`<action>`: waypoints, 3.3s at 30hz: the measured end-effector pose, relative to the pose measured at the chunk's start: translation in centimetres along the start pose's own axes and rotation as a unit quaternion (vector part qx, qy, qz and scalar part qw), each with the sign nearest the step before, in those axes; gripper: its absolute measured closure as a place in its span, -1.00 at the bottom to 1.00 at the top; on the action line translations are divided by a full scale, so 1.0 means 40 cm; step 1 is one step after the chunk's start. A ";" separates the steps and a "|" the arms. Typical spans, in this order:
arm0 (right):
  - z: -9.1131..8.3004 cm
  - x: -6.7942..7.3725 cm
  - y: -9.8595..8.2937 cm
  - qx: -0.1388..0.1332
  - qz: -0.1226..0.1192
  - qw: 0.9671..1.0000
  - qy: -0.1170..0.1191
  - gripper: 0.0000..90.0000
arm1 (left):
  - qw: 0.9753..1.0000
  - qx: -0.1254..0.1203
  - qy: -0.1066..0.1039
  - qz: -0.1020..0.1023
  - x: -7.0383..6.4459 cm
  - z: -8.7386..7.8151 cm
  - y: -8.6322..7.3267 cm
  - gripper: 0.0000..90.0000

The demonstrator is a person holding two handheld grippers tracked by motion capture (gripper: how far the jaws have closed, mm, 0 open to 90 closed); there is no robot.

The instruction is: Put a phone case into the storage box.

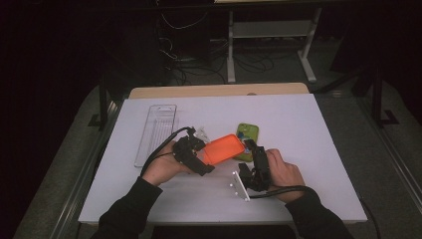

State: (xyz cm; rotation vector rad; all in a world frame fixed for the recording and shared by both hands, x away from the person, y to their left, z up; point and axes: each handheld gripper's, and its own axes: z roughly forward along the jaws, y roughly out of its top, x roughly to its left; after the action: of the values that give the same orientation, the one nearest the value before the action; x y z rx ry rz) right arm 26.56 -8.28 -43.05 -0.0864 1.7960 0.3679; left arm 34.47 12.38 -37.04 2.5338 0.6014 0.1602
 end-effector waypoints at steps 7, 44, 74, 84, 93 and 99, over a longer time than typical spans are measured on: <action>0.009 0.008 0.014 -0.007 -0.010 1.000 -0.004 -0.91 | 1.000 -0.005 0.004 0.002 0.004 -0.006 0.003 -0.64; 0.031 0.028 0.056 -0.036 -0.078 0.996 -0.003 0.58 | 1.000 0.000 0.001 0.013 -0.013 0.006 0.005 -0.64; 0.035 -0.001 0.024 -0.015 -0.053 0.998 0.017 0.73 | 0.999 -0.043 -0.018 -0.008 0.027 -0.032 -0.036 -1.00; 0.040 -0.016 0.001 -0.006 0.022 0.999 0.033 0.73 | 0.999 -0.048 -0.012 -0.006 0.027 -0.030 -0.054 -1.00; 0.044 -0.032 -0.010 0.001 0.084 0.994 0.065 0.73 | 0.999 -0.040 -0.011 -0.010 0.031 -0.019 -0.059 -1.00; 0.045 -0.044 -0.017 0.007 0.139 0.987 0.080 0.73 | 0.999 -0.047 -0.013 -0.013 0.028 -0.016 -0.059 -1.00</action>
State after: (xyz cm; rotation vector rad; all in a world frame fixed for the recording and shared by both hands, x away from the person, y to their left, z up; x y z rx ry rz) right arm 28.85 -8.63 -41.90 0.1502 1.9750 0.5614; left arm 34.42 14.99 -37.73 2.4315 0.6032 0.1425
